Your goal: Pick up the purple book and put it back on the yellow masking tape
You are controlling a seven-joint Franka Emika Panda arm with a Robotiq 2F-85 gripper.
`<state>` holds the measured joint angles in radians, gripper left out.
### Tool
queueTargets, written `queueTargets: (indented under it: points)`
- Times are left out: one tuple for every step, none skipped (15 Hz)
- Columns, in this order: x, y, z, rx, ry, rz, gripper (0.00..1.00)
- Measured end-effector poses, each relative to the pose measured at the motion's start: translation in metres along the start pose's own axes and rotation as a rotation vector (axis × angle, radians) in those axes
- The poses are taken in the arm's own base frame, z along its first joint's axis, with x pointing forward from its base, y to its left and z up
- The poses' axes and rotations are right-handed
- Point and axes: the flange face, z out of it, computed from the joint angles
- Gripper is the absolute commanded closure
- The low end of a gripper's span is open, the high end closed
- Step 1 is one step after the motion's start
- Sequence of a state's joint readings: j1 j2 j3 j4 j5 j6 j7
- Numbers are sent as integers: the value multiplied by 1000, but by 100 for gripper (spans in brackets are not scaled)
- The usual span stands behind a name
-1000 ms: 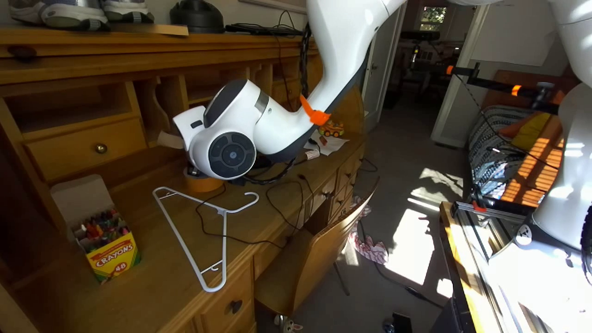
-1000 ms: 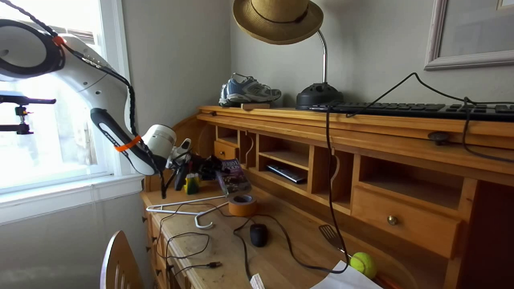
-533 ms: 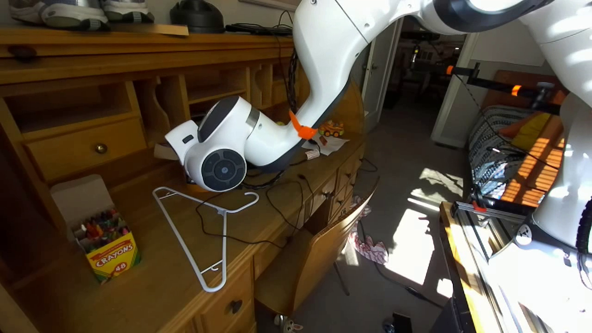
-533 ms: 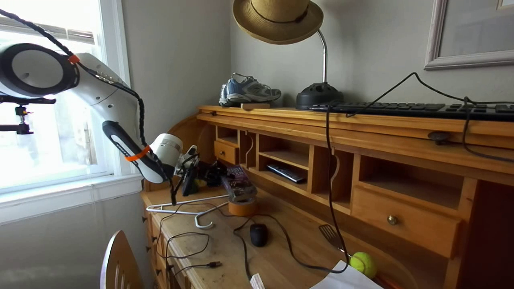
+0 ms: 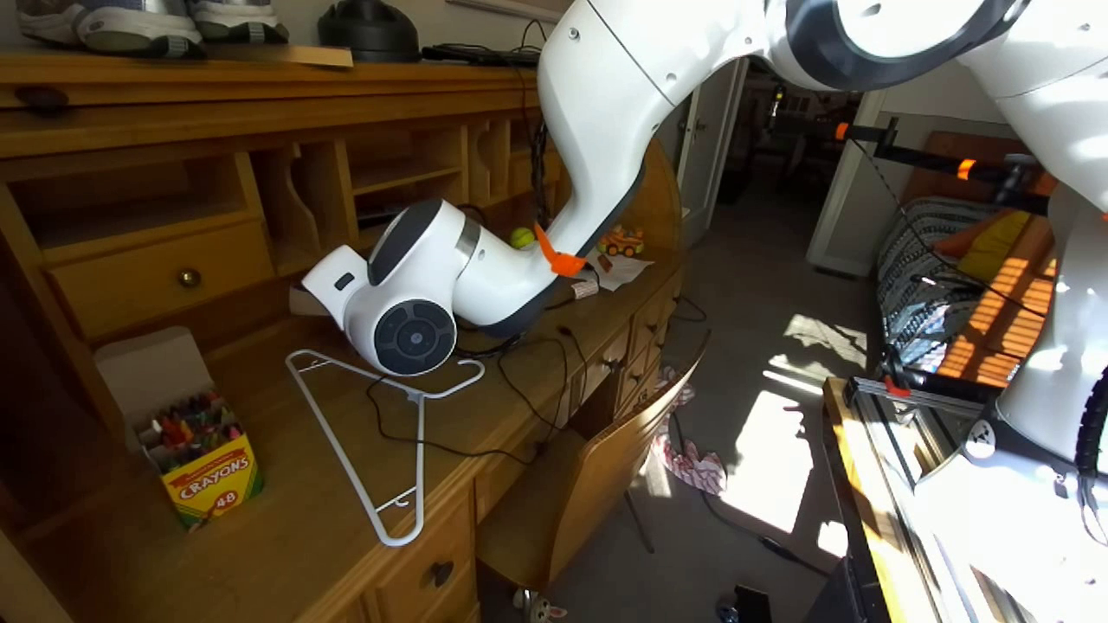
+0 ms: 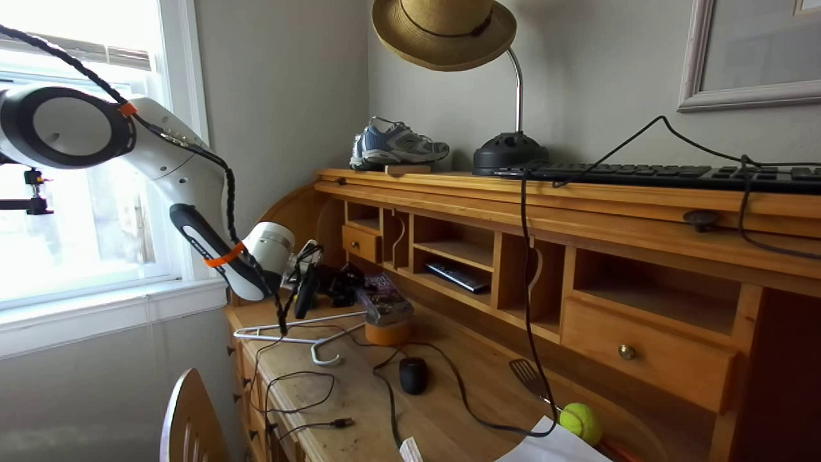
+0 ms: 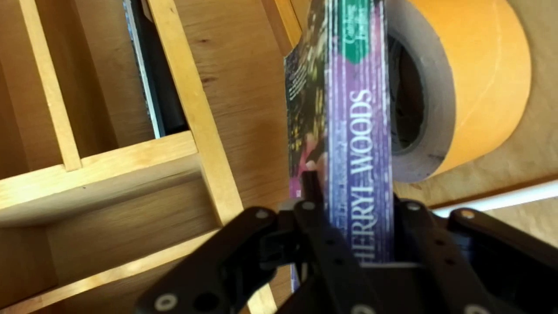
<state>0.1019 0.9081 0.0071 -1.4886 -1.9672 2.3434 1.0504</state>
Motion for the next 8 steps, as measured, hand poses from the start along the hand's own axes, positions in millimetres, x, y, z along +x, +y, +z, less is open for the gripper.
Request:
queueTargets:
  points:
    - [-1,-1,1,-10,-7,-19,93]
    - [-2,-1,2,-19,-14,-34,93]
    - [-3,-1,2,-26,-19,-45,93]
    - [-3,-2,3,-29,-22,-58,93]
    - [-3,-2,3,-32,-25,-65,93]
    - [-4,-3,3,-32,-26,-75,93]
    - [-4,-5,3,-30,-27,-84,93]
    - [-5,-6,4,-28,-29,-94,93]
